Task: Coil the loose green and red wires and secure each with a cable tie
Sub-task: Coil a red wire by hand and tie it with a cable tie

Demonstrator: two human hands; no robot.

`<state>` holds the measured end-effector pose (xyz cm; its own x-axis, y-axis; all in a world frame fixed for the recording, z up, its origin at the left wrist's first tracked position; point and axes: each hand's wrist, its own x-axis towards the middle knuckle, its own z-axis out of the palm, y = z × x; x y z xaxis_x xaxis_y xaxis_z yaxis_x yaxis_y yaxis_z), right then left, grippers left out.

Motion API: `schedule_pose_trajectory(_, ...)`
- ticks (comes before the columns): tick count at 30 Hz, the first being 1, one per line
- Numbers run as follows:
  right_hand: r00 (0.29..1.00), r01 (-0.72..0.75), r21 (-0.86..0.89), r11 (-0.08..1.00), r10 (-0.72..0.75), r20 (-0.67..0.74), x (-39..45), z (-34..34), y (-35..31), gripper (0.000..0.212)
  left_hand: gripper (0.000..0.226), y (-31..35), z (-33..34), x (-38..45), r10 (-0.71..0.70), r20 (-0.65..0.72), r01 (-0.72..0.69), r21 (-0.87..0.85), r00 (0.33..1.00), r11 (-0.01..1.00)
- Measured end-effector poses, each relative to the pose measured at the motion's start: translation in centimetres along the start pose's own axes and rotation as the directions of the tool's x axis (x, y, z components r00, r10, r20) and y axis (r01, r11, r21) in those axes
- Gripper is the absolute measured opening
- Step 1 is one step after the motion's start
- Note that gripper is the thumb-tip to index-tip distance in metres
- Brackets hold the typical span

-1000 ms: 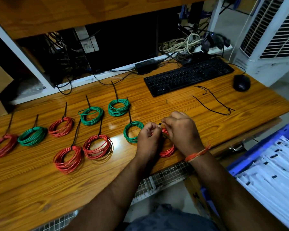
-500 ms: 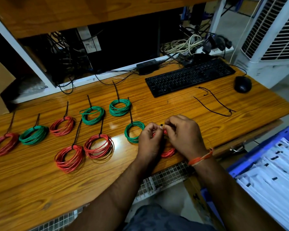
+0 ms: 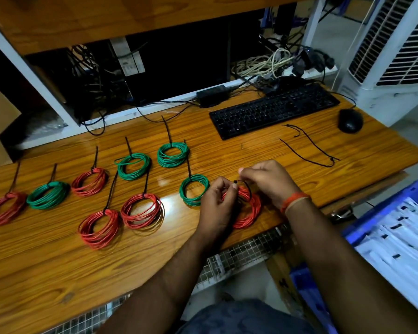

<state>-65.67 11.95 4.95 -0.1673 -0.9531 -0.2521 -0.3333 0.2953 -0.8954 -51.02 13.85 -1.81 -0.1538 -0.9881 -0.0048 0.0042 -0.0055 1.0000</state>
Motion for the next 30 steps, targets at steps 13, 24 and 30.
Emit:
schedule_pose_trajectory(13, 0.998, -0.064, 0.33, 0.942, 0.058, 0.028, 1.7, 0.8, -0.2, 0.024, 0.019, 1.0, -0.1, -0.9, -0.007, 0.083, 0.008, -0.018, 0.997, 1.0)
schedule_pose_trajectory(24, 0.879, 0.379, 0.079, 0.922, -0.332, -0.342, 3.1, 2.6, -5.2, 0.014, 0.019, 4.9, -1.7, -2.7, 0.047, 0.156, -0.062, 0.089, 0.987, 0.994)
schedule_pose_trajectory(30, 0.749, 0.599, -0.014, 0.8, -0.567, -0.343, 3.7, 8.2, -10.2, 0.014, 0.023, 6.1, -8.1, -3.8, 0.1, 0.001, -0.095, 0.309, 0.995, 0.946)
